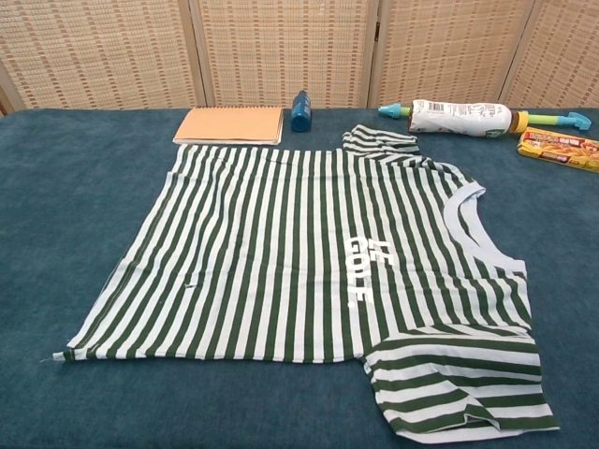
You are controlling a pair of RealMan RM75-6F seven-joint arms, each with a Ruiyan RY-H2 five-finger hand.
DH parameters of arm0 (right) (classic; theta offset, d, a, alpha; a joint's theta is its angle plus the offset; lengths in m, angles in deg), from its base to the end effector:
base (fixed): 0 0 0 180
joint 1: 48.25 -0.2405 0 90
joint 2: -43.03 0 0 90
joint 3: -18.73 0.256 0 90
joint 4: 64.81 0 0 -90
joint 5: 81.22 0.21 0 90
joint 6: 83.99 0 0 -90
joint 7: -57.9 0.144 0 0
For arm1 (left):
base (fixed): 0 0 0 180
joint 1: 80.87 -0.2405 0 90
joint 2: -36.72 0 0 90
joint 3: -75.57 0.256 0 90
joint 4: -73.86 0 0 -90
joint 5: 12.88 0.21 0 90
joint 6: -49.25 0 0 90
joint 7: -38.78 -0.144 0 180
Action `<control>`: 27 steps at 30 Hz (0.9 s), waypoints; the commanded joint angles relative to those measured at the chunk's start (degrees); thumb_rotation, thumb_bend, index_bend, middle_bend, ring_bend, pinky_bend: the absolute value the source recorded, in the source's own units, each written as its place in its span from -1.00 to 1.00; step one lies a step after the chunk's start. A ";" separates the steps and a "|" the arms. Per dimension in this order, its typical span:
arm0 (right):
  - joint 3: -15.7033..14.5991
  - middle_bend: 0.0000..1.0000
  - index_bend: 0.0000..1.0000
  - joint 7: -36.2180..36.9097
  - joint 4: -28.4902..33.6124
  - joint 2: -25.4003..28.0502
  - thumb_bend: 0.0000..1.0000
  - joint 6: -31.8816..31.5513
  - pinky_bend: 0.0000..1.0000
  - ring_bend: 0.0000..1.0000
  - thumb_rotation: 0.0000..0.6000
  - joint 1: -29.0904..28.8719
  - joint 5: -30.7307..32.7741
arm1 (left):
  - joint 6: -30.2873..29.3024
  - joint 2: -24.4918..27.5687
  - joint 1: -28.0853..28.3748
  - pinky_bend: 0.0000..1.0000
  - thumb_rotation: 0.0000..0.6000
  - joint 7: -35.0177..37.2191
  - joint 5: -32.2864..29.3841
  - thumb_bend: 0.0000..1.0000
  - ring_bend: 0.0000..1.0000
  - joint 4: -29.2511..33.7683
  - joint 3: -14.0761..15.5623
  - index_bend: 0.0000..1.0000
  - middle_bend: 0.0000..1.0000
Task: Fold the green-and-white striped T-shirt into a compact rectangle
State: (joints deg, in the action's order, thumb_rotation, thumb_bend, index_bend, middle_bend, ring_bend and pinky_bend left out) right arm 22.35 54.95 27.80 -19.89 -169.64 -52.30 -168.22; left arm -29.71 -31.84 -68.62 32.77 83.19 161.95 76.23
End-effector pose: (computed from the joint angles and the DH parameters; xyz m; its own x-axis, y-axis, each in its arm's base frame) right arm -0.3101 -0.1794 0.1675 0.4569 0.0171 0.8893 -0.8893 -0.0142 0.4572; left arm -0.2828 0.2024 0.1085 0.5290 0.0790 0.8449 0.8192 -0.3075 -0.4841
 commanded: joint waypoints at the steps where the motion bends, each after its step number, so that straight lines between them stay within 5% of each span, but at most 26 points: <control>1: -0.02 -0.59 -0.67 -0.05 0.13 0.08 -0.98 0.10 -0.49 -0.71 1.00 -0.08 -0.08 | 1.63 -1.33 1.49 0.57 1.00 0.27 1.58 -0.58 0.13 -0.92 0.88 -0.28 0.25; 8: -0.06 -0.59 -0.67 0.15 0.16 0.15 -0.98 0.46 -0.49 -0.71 1.00 -0.25 -0.06 | 4.76 -5.47 4.51 0.87 1.00 1.13 4.39 -0.58 0.48 -3.95 2.23 -0.10 0.65; 27: -0.33 -0.59 -0.67 0.71 -0.20 0.29 -0.98 1.33 -0.49 -0.71 1.00 -0.25 0.70 | 9.80 -14.19 5.70 0.94 1.00 -4.36 0.86 -0.58 0.57 -5.24 3.86 -0.12 0.75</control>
State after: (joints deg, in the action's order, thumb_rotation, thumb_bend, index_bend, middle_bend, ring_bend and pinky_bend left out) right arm 22.02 55.66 27.61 -19.60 -168.31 -52.55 -167.53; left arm -20.11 -45.79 -62.86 28.58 84.29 156.68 80.00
